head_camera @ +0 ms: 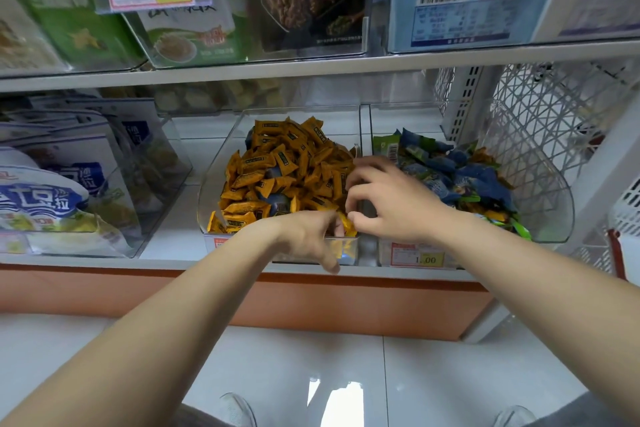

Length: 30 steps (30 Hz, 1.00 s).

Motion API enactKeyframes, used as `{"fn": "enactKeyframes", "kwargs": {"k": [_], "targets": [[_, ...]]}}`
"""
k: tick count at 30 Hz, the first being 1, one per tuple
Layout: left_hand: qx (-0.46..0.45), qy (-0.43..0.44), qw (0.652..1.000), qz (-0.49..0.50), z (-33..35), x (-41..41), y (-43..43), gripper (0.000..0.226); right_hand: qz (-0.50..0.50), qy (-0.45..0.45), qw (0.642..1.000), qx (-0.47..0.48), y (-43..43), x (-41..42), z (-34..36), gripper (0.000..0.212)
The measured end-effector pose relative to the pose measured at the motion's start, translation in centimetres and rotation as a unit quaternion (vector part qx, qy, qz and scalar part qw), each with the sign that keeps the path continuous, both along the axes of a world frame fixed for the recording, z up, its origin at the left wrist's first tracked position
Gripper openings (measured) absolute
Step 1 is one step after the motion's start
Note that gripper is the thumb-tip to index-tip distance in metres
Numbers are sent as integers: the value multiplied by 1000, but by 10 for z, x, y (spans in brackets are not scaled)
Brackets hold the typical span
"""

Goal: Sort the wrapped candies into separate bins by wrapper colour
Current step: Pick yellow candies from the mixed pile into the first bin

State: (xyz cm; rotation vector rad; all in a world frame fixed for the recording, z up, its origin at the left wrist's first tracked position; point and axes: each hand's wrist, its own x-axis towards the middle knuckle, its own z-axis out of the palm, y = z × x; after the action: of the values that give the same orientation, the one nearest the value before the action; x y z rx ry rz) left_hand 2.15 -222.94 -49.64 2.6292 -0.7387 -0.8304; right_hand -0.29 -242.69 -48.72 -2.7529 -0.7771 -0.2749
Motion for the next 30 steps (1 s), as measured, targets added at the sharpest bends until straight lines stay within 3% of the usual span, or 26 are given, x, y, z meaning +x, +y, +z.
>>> {"fn": "enactKeyframes", "kwargs": {"k": [5, 8, 11, 14, 19, 22, 26, 28, 30], "targets": [[2, -30, 999, -20, 5, 1, 3, 60, -1, -1, 1000, 5, 0, 0, 2, 22], [10, -42, 999, -28, 13, 1, 10, 47, 2, -1, 1000, 5, -1, -1, 3, 16], [-73, -8, 997, -8, 21, 2, 27, 28, 5, 6, 1000, 3, -1, -1, 5, 16], [-164, 0, 986, 23, 20, -1, 38, 28, 2, 5, 1000, -8, 1, -2, 8, 24], [-340, -34, 930, 137, 16, -6, 39, 26, -13, -18, 999, 41, 8, -5, 16, 36], [-436, -18, 872, 220, 19, -10, 30, 31, -24, 4, 997, 68, 12, -7, 17, 40], [-509, 29, 818, 266, 30, -19, 15, 44, -34, 51, 967, 246, 17, -8, 23, 28], [-502, 5, 827, 253, 36, -19, 14, 32, -36, 62, 943, 325, 14, -9, 27, 16], [-450, -95, 858, 230, 40, -17, 25, 20, -54, 66, 930, 357, 5, -9, 30, 16]]}}
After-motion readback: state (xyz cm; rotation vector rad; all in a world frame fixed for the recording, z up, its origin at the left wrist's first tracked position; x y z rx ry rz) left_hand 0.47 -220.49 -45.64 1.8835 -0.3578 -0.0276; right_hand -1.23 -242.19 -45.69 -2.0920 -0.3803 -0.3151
